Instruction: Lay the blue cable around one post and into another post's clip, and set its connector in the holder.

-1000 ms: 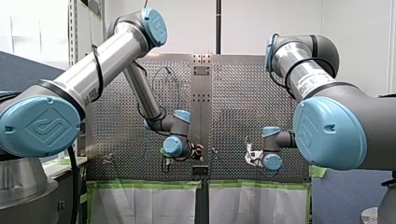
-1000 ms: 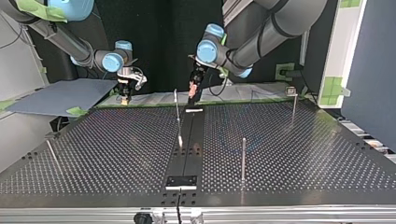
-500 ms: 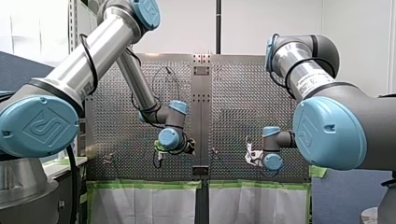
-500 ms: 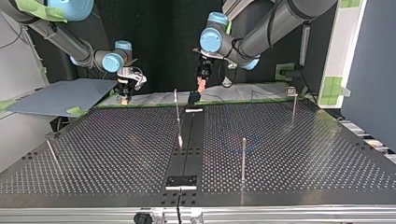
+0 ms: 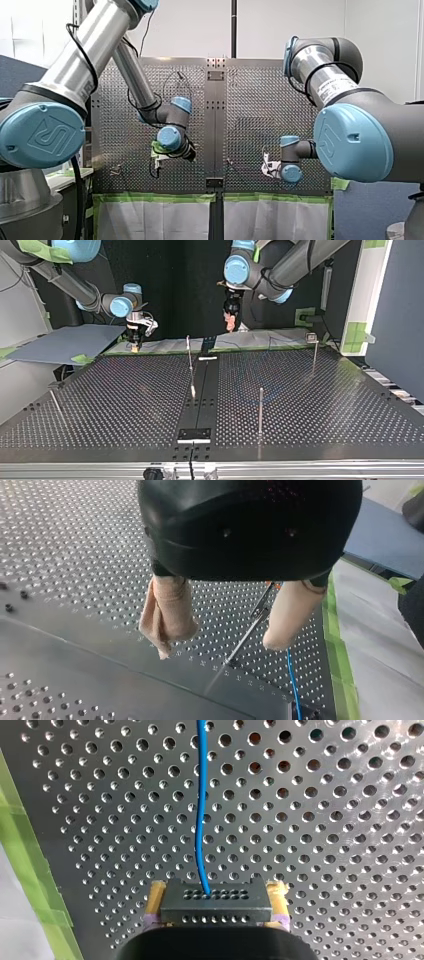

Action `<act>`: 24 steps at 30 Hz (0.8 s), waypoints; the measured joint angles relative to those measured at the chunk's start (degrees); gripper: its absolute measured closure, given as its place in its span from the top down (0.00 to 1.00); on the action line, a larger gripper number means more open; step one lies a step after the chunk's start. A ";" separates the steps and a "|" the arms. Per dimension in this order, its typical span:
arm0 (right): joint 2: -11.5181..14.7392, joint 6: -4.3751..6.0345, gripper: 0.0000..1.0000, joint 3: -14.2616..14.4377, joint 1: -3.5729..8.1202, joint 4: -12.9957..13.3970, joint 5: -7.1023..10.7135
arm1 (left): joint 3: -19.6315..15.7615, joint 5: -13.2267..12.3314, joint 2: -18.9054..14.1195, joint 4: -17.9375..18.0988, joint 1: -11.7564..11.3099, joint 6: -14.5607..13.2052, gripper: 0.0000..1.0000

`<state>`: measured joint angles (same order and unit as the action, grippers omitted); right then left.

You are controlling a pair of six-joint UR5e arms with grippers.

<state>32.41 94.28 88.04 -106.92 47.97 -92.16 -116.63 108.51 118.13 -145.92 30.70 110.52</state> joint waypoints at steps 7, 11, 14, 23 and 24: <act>-0.07 0.75 0.00 0.00 0.10 0.03 0.64 | -0.31 0.04 -4.07 -3.64 -0.70 4.06 1.00; -0.09 0.95 0.00 -0.01 0.17 0.08 0.73 | 1.56 0.00 -6.21 -5.75 -1.31 6.20 1.00; -0.15 1.20 0.00 0.00 0.23 0.14 0.80 | 3.08 0.20 -7.77 -7.32 -1.93 7.19 1.00; -0.34 1.35 0.00 0.00 0.23 0.32 1.01 | 8.06 0.45 -12.77 -12.31 -5.68 9.84 1.00; -0.36 1.35 0.00 0.00 0.20 0.38 1.08 | 8.56 0.22 -13.26 -12.80 -6.16 10.26 1.00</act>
<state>32.04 95.64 88.03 -106.72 48.35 -91.08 -108.07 108.73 104.87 -158.72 24.54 120.78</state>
